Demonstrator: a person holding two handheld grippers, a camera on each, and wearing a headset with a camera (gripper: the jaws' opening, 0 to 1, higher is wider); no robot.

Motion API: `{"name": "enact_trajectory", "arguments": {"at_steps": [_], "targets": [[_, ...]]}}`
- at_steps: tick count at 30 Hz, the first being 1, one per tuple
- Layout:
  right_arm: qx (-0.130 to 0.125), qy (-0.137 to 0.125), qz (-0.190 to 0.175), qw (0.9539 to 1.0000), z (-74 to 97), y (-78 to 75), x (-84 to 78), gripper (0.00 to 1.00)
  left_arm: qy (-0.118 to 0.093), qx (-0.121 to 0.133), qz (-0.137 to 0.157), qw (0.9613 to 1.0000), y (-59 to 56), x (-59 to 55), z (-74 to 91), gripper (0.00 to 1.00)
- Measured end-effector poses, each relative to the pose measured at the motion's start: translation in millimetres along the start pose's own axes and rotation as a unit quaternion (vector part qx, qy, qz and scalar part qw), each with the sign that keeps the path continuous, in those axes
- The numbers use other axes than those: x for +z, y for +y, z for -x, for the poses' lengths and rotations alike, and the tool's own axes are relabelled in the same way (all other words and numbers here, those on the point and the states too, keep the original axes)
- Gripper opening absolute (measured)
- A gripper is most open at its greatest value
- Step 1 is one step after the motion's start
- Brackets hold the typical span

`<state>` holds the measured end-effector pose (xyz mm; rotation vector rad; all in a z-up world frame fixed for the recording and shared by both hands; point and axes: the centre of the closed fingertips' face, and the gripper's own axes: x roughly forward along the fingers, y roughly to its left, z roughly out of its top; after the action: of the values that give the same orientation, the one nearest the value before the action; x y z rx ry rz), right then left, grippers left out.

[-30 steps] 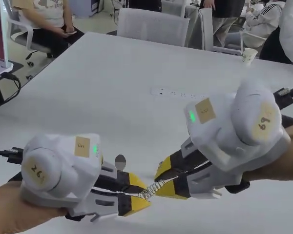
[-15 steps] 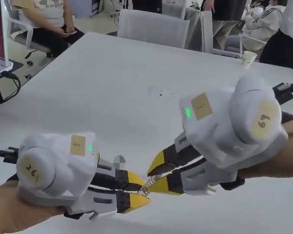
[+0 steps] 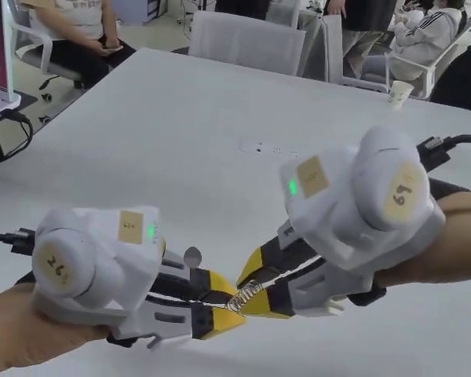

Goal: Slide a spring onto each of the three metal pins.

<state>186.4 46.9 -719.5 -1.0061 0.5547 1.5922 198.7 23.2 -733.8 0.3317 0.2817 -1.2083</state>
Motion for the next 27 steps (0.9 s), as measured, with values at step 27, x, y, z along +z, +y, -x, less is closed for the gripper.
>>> {"name": "enact_trajectory", "arguments": {"at_steps": [27], "targets": [[0.019,0.024,-0.027,0.9992,-1.4,-1.6,-2.4,0.08,-0.004,0.002,0.004,1.0000,3.1,2.8,-1.3,0.06]]}}
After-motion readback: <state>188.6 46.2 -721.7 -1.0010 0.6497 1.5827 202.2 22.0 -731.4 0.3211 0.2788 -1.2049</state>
